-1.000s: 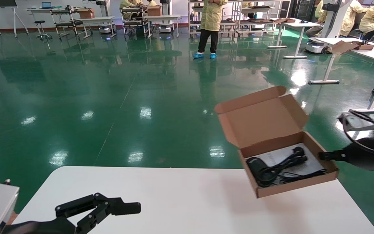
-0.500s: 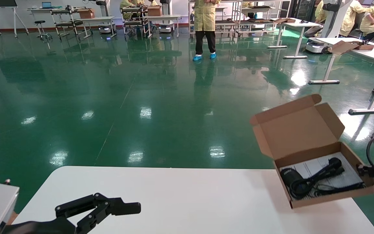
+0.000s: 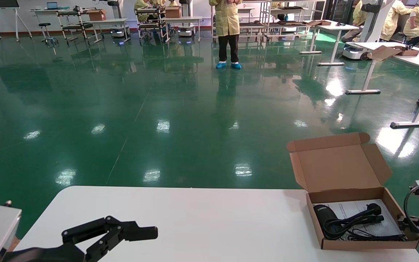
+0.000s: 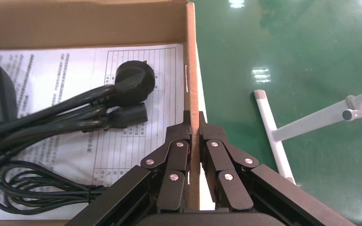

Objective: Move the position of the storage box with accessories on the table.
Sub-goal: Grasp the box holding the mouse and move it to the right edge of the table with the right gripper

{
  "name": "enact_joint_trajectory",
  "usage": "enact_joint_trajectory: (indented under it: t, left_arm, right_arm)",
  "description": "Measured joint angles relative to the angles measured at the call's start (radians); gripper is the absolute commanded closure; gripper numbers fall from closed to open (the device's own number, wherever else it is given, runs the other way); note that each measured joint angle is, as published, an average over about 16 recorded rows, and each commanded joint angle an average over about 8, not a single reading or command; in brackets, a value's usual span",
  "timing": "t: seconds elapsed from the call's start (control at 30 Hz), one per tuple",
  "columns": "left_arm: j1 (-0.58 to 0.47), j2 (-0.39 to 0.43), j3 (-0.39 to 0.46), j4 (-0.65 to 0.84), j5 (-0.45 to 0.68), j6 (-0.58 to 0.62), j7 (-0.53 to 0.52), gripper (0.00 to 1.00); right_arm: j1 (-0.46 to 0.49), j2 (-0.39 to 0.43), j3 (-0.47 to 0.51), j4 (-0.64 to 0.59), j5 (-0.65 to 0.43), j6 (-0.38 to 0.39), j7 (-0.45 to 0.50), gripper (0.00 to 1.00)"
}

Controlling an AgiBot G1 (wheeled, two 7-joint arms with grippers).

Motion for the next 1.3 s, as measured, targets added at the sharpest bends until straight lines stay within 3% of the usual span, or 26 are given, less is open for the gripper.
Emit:
enact_joint_trajectory:
  t: [0.6, 0.63, 0.67, 0.9, 1.3]
  left_arm:
    - [0.0, 0.0, 0.0, 0.0, 0.0, 0.0, 0.0, 0.0]
    - [0.0, 0.0, 0.0, 0.0, 0.0, 0.0, 0.0, 0.0]
    - [0.0, 0.0, 0.0, 0.0, 0.0, 0.0, 0.0, 0.0]
    - [0.0, 0.0, 0.0, 0.0, 0.0, 0.0, 0.0, 0.0]
    - [0.0, 0.0, 0.0, 0.0, 0.0, 0.0, 0.0, 0.0]
  right_arm:
    - [-0.075, -0.025, 0.024, 0.005, 0.034, 0.052, -0.029, 1.0]
    - [-0.075, -0.026, 0.024, 0.005, 0.035, 0.053, -0.03, 0.97]
    - [-0.075, -0.027, 0.025, 0.005, 0.035, 0.054, -0.032, 0.87]
    - [-0.068, -0.029, 0.026, 0.005, 0.037, 0.05, -0.046, 0.02]
    - [-0.054, -0.027, 0.028, 0.0, 0.039, 0.046, -0.066, 0.0]
